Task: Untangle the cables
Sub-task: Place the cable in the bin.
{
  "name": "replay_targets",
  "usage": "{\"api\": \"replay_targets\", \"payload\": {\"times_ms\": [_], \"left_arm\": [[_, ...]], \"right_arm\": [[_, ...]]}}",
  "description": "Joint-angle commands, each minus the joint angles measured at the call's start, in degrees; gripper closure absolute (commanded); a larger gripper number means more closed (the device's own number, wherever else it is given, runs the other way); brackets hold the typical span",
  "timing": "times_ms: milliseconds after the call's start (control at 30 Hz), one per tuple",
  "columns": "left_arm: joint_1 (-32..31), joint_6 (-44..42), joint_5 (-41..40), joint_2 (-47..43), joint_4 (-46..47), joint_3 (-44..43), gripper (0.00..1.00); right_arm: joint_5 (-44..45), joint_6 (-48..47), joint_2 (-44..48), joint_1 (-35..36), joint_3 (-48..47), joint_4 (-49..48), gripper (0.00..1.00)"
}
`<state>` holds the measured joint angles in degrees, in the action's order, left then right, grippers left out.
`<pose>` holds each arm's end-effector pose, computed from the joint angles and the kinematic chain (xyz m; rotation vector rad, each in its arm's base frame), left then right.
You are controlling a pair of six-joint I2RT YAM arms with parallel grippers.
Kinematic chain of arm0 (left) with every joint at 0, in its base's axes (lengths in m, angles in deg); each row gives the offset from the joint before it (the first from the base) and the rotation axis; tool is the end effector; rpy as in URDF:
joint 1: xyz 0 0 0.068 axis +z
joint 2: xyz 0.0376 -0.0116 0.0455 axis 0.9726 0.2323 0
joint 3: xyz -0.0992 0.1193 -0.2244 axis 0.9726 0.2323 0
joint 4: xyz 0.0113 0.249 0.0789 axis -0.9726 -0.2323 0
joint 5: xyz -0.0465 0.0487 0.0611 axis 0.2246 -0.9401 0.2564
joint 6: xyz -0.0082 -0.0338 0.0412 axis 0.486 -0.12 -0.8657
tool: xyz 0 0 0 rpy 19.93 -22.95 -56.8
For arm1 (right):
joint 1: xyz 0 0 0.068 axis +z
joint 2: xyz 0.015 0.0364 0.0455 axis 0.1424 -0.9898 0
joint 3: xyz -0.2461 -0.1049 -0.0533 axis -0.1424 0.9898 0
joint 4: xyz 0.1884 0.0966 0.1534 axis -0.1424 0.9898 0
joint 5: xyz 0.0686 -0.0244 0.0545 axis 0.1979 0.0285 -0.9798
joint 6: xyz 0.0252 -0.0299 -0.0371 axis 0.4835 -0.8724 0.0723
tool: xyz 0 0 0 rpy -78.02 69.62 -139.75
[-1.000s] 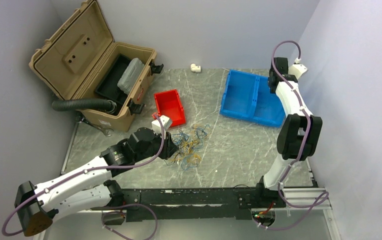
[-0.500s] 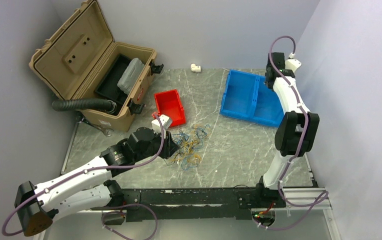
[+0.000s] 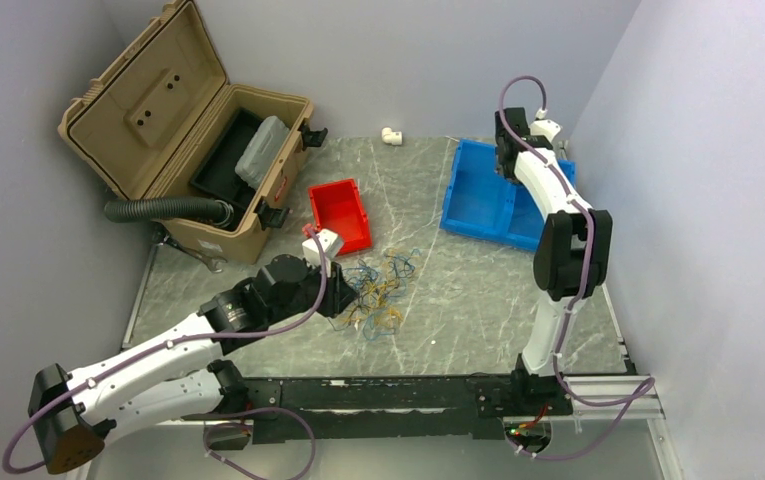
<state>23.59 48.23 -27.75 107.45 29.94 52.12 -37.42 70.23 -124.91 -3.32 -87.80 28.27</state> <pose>0.1206 -0.1585 0.2773 0.4439 2.0673 -0.8585 0.4381 0.0187 0.2733 0.9026 2.1739 -0.3208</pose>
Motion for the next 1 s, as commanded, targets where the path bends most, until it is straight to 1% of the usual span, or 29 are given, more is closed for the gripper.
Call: {"api": "replay_targets", "payload": {"times_ms": [0, 167, 267, 367, 433, 467, 533, 633, 800, 900, 967], "left_arm": [[-0.1, -0.2, 0.0, -1.5, 0.8, -0.4, 0.73], [-0.1, 0.3, 0.7, -1.3, 1.1, -0.4, 0.72], [-0.1, 0.5, 0.8, -0.9, 1.5, -0.4, 0.72], [-0.2, 0.7, 0.8, -0.6, 1.7, -0.4, 0.72], [-0.1, 0.9, 0.8, -0.7, 1.4, -0.6, 0.73], [-0.1, 0.8, 0.8, -0.8, 1.2, -0.6, 0.72], [-0.1, 0.7, 0.3, -1.3, 0.4, -0.7, 0.72], [-0.2, 0.3, -1.1, -1.9, -1.1, -1.1, 0.72], [-0.1, 0.1, -3.0, -2.0, -2.5, -1.2, 0.71], [-0.1, 0.5, -4.1, -1.6, -2.3, -0.9, 0.65], [-0.1, 0.7, -5.1, -1.2, -2.4, -0.9, 0.6]], "right_arm": [[-4.0, 3.3, 1.9, -2.4, 1.5, -0.3, 1.0], [-13.7, 4.4, 5.7, -8.7, 9.0, -5.7, 1.0], [-14.6, 3.5, 7.5, -10.1, 10.8, -7.1, 1.0], [-12.7, 2.4, 7.4, -10.4, 8.5, -3.8, 0.84], [-12.4, 1.5, 8.1, -10.4, 7.6, -3.0, 0.79], [-12.4, 1.2, 8.8, -10.4, 7.8, -3.1, 0.77], [-12.6, 0.3, 11.2, -10.3, 9.0, -4.0, 0.66], [-14.6, -1.4, 16.2, -10.2, 13.0, -7.3, 0.53], [-21.2, -3.7, 24.2, -9.7, 21.2, -12.2, 0.45], [-26.9, -5.9, 29.3, -8.6, 25.7, -15.3, 0.41], [-29.9, -7.0, 32.1, -6.6, 28.5, -16.6, 0.39]]}}
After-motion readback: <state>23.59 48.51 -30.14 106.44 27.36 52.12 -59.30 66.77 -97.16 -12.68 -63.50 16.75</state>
